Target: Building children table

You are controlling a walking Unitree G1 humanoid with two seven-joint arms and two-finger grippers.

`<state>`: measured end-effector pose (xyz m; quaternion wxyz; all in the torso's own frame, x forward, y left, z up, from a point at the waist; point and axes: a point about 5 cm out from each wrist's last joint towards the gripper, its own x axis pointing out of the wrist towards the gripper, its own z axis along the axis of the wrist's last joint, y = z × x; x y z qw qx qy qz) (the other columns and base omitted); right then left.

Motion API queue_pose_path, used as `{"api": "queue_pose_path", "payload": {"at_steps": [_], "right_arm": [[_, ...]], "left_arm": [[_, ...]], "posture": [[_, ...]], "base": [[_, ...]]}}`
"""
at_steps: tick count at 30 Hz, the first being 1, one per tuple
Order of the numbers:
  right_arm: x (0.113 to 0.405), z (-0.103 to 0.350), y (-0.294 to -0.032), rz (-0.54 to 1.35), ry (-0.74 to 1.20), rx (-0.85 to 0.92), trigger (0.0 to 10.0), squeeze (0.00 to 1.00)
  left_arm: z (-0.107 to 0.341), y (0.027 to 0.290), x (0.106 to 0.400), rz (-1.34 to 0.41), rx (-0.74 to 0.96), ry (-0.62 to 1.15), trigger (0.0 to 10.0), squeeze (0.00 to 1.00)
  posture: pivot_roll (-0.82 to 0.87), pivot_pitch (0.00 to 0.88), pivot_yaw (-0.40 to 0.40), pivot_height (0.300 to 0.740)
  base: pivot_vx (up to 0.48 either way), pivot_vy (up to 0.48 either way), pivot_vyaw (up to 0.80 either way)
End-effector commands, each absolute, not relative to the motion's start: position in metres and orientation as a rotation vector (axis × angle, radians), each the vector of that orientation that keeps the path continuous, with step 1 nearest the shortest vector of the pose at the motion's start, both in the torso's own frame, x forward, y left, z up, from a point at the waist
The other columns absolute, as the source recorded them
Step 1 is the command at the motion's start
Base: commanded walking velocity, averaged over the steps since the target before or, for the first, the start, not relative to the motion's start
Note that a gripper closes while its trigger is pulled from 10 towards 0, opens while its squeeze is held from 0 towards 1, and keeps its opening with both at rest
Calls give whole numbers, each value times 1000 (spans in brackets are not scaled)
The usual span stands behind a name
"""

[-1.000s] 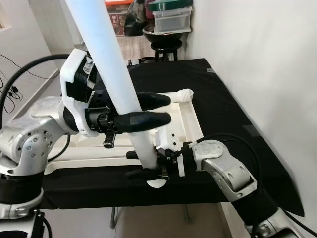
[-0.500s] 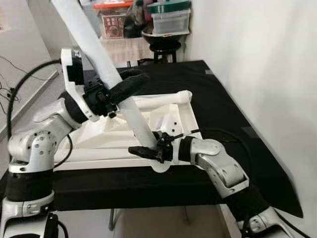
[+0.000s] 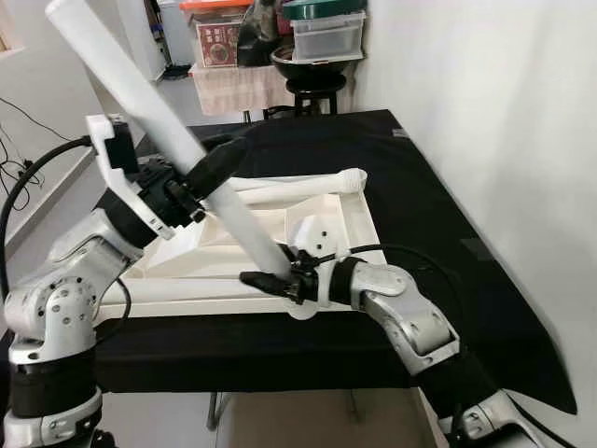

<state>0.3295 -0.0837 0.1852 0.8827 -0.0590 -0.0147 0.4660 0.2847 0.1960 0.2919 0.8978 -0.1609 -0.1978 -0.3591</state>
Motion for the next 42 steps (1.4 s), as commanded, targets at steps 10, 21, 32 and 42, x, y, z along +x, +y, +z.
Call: {"api": "queue_pose_path", "payload": {"at_steps": [10, 21, 32, 42], "right_arm": [[343, 195, -108, 787, -86, -57, 0, 0], [341, 203, -111, 711, -150, 46, 10000, 0], [335, 201, -101, 708, -155, 84, 10000, 0], [330, 194, -97, 719, -157, 25, 10000, 0]], "left_arm": [[296, 201, 281, -695, -338, -437, 10000, 1000], [254, 201, 287, -447, -315, -312, 10000, 0], [233, 177, 280, -484, -321, -232, 10000, 0], [190, 166, 274, -404, -221, -92, 10000, 0]], "posture": [[-84, 0, 48, 740], [-79, 0, 50, 740], [-77, 0, 54, 740], [-76, 0, 61, 740]], "base": [[0, 0, 0], [0, -141, 0], [0, -428, 0], [0, 0, 0]]}}
